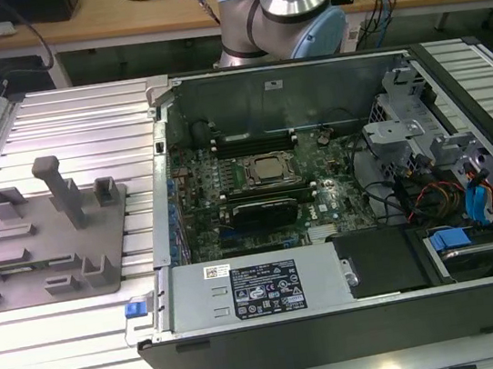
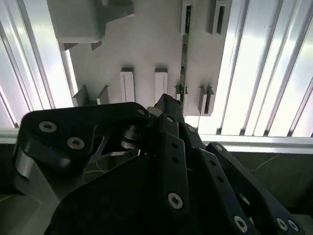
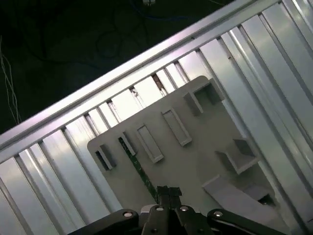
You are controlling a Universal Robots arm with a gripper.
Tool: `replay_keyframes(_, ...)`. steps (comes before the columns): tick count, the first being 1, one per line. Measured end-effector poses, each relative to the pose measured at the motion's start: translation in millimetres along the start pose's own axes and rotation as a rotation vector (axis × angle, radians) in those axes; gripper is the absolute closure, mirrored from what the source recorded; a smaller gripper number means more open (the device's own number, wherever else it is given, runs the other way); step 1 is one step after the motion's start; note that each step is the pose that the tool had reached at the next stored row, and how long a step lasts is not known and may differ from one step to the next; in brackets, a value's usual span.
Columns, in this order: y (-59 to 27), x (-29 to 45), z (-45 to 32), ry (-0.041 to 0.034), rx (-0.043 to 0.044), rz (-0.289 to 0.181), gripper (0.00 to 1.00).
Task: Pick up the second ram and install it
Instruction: 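Pick up the second ram and move it above second insertion slot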
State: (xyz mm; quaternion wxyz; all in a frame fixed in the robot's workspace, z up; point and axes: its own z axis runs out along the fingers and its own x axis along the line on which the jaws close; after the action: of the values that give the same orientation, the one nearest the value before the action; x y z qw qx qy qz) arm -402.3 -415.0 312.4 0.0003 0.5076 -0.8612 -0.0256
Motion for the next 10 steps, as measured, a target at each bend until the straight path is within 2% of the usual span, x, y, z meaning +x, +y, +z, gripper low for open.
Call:
replay_keyframes(1,0.0,0.0,0.4,0.0022,-0.0011,-0.046,0.92)
replay_keyframes(2,-0.1,0.0,1.3,0.0051,-0.0028,-0.113,0.92)
replay_keyframes(3,-0.1,0.1,1.7,0.0062,-0.0034,-0.138,0.92)
replay_keyframes(4,-0.1,0.1,2.5,0.0088,-0.0049,-0.195,0.92)
replay_keyframes(7,-0.2,0.1,3.1,0.0129,-0.0072,-0.289,0.92)
replay_keyframes(9,-0.2,0.1,3.5,0.0148,-0.0082,-0.331,0.92)
replay_keyframes(10,-0.2,0.1,4.0,0.0164,-0.0092,-0.370,0.92)
